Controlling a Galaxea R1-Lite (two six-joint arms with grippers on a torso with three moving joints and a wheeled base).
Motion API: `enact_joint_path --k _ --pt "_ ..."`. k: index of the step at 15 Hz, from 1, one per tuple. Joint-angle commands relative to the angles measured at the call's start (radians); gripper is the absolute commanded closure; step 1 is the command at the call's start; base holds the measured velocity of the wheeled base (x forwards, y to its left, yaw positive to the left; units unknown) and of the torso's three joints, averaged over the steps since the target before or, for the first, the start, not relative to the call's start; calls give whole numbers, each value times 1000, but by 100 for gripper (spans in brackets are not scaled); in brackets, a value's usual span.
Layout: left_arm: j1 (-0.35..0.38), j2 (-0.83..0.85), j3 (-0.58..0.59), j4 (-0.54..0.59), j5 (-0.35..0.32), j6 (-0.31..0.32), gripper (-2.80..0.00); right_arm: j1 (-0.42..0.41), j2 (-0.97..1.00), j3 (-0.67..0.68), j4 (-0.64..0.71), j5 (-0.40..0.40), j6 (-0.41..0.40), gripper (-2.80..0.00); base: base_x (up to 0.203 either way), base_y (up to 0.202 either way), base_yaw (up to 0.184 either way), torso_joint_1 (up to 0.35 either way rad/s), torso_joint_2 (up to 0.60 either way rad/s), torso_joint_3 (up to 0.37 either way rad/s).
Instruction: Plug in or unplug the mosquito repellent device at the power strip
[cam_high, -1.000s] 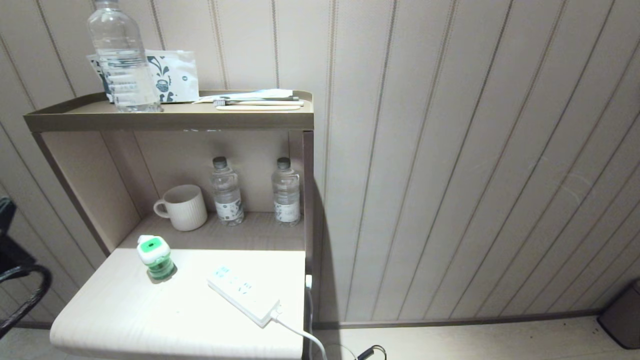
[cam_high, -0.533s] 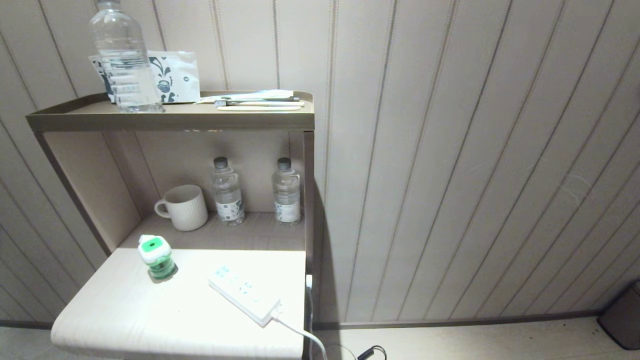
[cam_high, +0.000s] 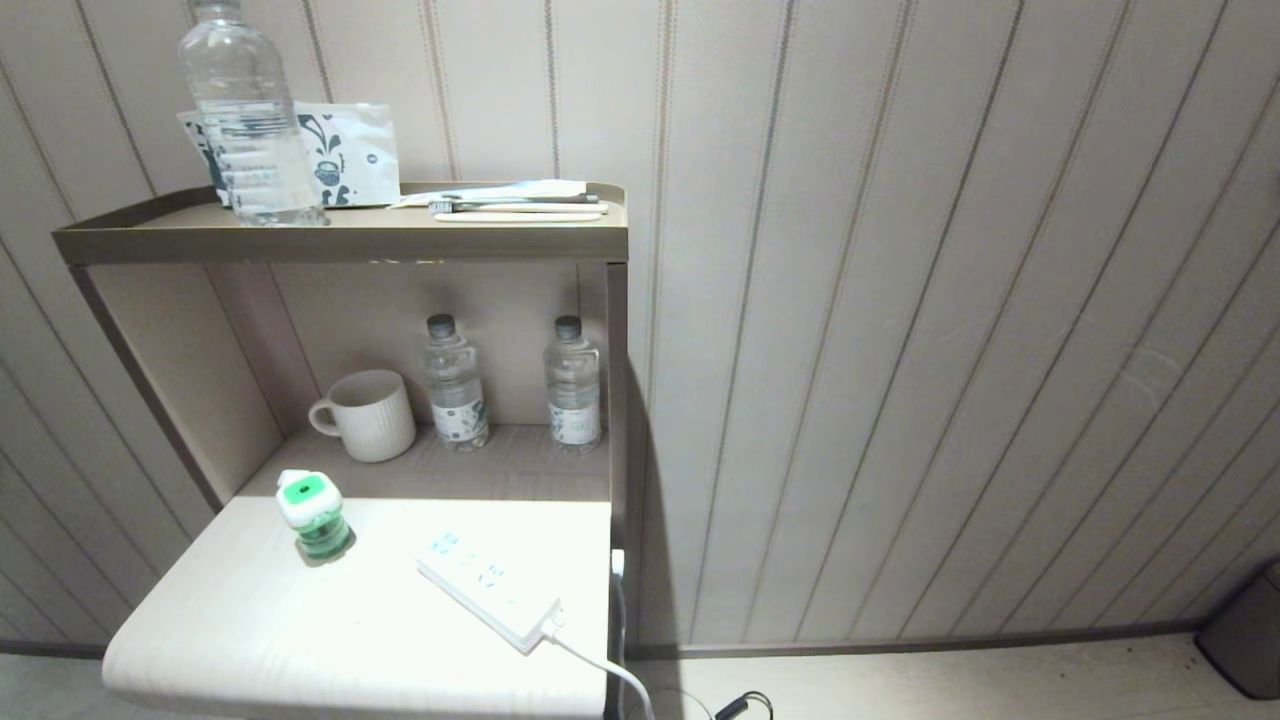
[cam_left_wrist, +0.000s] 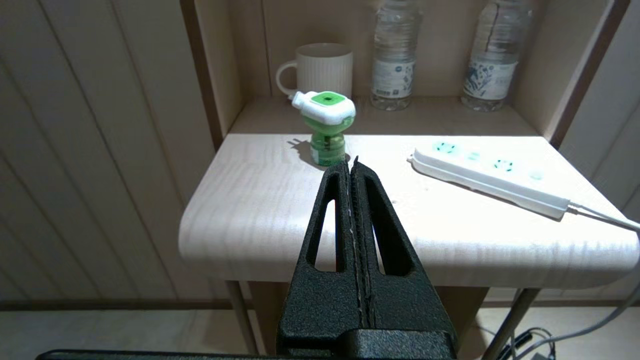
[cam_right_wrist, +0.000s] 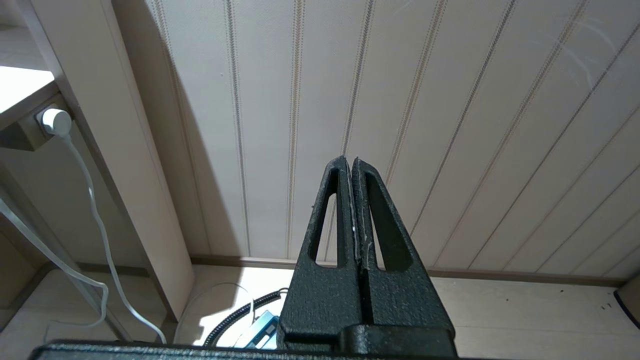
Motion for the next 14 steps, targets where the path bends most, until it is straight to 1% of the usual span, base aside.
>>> enact_joint_path --k 1,2,5,10,12,14 --pt "1 -15 9 -1 -1 -2 0 0 1 0 0 1 -1 0 0 0 0 0 0 0" --pt "1 -15 9 1 -1 0 0 0 1 0 0 -1 -1 0 0 0 0 0 0 0" --pt "3 -15 9 2 -9 41 0 0 1 0 0 1 -1 0 0 0 0 0 0 0" --pt "1 -15 9 18 -10 40 0 0 1 0 0 1 -1 0 0 0 0 0 0 0" --pt "1 -15 9 94 -10 38 0 0 1 0 0 1 -1 0 0 0 0 0 0 0" --pt "1 -15 9 97 -10 37 0 0 1 0 0 1 -1 0 0 0 0 0 0 0"
